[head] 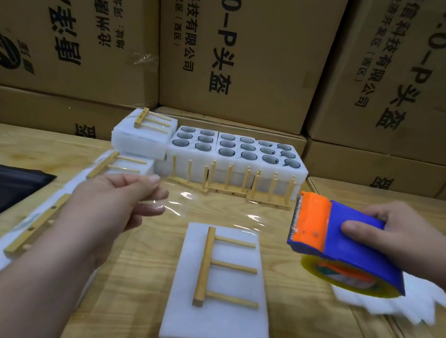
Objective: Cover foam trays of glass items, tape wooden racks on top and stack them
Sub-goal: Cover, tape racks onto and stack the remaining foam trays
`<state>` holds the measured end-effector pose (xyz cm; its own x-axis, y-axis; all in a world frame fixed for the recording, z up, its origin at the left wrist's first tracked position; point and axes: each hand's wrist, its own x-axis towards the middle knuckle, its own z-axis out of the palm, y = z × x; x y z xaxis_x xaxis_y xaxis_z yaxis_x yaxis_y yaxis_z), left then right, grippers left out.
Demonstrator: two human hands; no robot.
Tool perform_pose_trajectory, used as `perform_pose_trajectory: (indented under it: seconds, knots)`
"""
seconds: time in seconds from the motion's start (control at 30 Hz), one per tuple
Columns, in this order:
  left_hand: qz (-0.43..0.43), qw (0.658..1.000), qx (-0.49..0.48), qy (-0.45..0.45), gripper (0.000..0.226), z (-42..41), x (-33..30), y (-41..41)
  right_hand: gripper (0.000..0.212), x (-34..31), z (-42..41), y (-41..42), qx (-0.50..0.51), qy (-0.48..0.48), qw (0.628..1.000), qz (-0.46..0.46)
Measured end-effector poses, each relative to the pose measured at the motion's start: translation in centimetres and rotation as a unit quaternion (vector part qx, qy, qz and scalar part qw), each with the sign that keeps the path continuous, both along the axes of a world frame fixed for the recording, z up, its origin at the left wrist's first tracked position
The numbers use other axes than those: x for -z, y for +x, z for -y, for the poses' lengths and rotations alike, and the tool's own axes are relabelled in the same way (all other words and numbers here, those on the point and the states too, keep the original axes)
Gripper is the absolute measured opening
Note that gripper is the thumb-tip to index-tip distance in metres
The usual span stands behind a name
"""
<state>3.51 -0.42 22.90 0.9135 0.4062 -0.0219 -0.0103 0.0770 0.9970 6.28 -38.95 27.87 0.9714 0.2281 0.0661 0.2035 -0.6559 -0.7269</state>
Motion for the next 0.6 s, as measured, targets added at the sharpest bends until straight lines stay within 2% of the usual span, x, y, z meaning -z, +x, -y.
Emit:
perform_pose_trajectory:
  seconds: [0.1,0.23,0.33,0.6]
  knots:
    - [-0.059,0.996,-0.005,-0.071,0.014,-0.3,2.3,1.0,0.087,-0.8,-0.6,1.3,-0.001,-0.06,0.998,-0.036]
    - [-0.136,0.981,0.003,-0.142,0.01,-0.1,5.7,1.7,0.062,-2.3,-2.1,2.8,-0.025,-0.126,0.987,-0.093]
    - [-0.178,0.968,0.012,-0.175,0.007,0.3,7.9,1.7,0.068,-3.0,-3.1,3.8,-0.038,-0.176,0.977,-0.113]
    - [-0.219,0.94,0.028,-0.26,0.011,0.9,11.0,1.6,0.052,-3.1,-5.3,5.1,-0.063,-0.217,0.968,-0.109]
